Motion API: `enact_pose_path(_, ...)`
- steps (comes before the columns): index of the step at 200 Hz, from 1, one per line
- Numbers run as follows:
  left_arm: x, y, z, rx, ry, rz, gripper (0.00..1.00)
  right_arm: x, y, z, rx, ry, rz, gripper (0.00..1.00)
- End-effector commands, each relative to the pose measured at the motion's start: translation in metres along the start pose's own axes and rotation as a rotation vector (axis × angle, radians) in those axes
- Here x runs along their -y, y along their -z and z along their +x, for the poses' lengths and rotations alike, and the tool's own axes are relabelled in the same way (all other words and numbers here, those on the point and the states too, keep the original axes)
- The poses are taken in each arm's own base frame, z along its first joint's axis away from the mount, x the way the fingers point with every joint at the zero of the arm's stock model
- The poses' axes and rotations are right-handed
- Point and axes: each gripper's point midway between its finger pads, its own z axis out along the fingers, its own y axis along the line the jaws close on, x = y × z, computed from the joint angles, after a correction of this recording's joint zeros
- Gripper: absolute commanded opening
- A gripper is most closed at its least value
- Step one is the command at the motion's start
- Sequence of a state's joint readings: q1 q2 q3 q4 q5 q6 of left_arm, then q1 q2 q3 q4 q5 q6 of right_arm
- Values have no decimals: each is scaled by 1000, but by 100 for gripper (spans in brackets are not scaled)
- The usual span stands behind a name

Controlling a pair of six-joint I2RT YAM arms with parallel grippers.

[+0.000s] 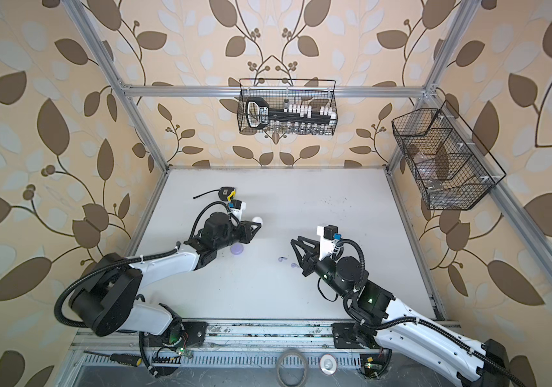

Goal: Insert wireless bluetooth earbuds into charging case
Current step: Place the charging case at the center of the table.

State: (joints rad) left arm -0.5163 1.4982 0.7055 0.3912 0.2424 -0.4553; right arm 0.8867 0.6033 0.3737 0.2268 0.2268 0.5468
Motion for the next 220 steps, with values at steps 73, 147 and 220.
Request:
enact_pose_path(73,-74,-58,56,-383,435,-130,0,17,-4,18,-77,4,64,36)
enact_pose_path(147,-85,-52,55,-370,468,-137,13,16,-9,20,-94,4,63,39)
enact_pose_path(220,-74,-38,40,-318,409,-107,45,17,-9,25,-113,13,65,43)
